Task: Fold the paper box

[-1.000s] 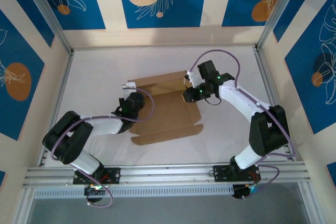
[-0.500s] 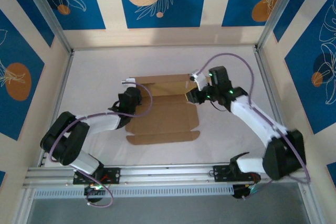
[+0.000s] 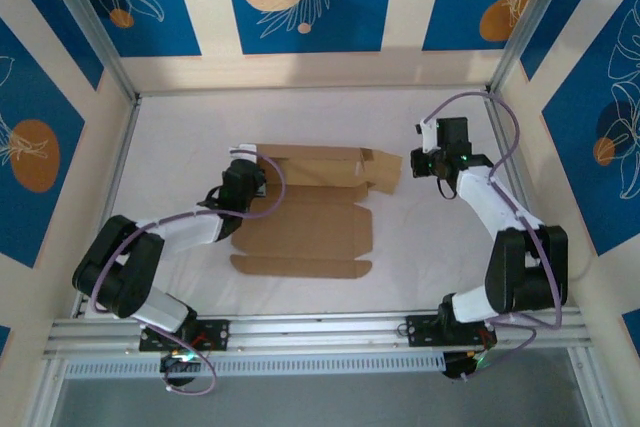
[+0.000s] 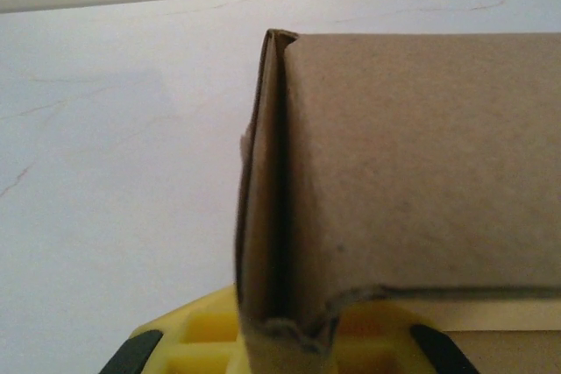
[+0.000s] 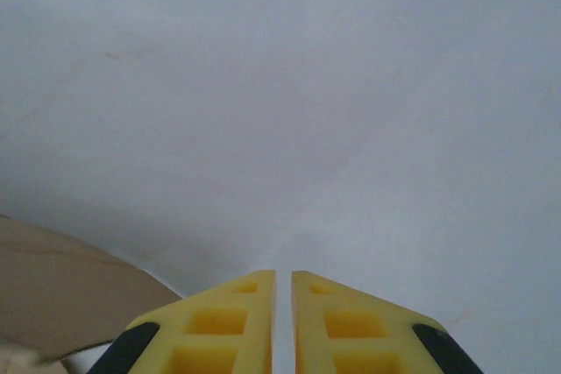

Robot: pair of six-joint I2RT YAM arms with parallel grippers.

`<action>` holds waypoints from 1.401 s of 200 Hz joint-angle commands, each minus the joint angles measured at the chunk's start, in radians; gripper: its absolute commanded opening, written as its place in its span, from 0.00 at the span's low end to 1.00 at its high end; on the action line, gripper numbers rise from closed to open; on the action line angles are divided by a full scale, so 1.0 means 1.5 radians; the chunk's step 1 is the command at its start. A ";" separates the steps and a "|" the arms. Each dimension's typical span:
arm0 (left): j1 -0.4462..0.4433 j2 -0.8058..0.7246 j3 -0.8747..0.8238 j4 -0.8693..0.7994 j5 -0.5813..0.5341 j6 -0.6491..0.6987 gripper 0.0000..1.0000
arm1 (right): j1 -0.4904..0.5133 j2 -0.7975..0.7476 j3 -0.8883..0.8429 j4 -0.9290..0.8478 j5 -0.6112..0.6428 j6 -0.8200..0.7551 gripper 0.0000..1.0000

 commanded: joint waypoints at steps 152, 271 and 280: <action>0.022 0.000 0.029 -0.025 0.029 -0.050 0.00 | 0.185 -0.003 -0.039 0.018 -0.212 -0.065 0.28; 0.021 -0.010 0.014 -0.014 0.061 -0.047 0.00 | 0.204 0.066 -0.010 0.113 -0.168 -0.116 0.41; 0.021 -0.010 0.012 -0.013 0.064 -0.045 0.00 | 0.204 0.074 -0.003 0.116 -0.168 -0.117 0.40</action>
